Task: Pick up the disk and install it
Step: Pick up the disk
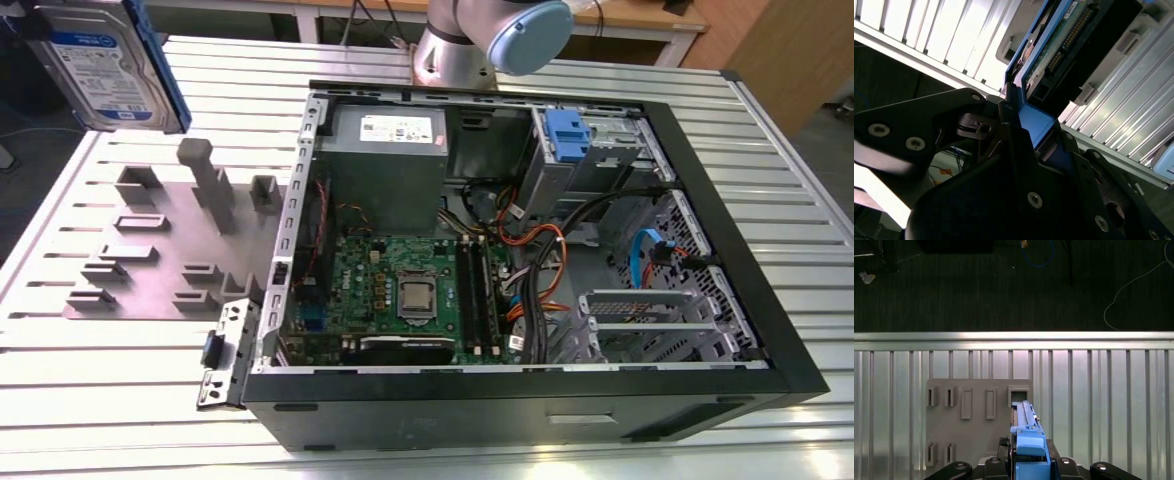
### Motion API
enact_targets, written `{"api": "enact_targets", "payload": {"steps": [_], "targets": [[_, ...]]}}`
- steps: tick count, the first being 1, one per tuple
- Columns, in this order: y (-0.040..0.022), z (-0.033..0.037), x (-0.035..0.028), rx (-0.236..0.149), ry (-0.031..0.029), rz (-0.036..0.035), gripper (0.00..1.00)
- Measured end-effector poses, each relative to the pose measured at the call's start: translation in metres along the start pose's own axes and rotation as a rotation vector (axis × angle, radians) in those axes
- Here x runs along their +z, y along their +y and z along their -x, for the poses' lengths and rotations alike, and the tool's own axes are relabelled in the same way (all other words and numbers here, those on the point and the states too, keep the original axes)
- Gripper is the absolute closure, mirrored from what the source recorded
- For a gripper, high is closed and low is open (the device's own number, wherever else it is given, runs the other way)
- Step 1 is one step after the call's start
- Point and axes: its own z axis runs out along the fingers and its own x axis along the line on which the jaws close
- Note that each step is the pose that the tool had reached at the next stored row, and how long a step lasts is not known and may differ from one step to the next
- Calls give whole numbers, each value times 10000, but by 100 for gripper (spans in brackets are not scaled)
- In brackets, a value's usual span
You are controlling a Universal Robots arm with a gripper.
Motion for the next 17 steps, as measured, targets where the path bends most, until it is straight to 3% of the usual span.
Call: {"api": "enact_targets", "payload": {"steps": [17], "targets": [[0, 1, -35, 0, 0, 0, 64]]}}
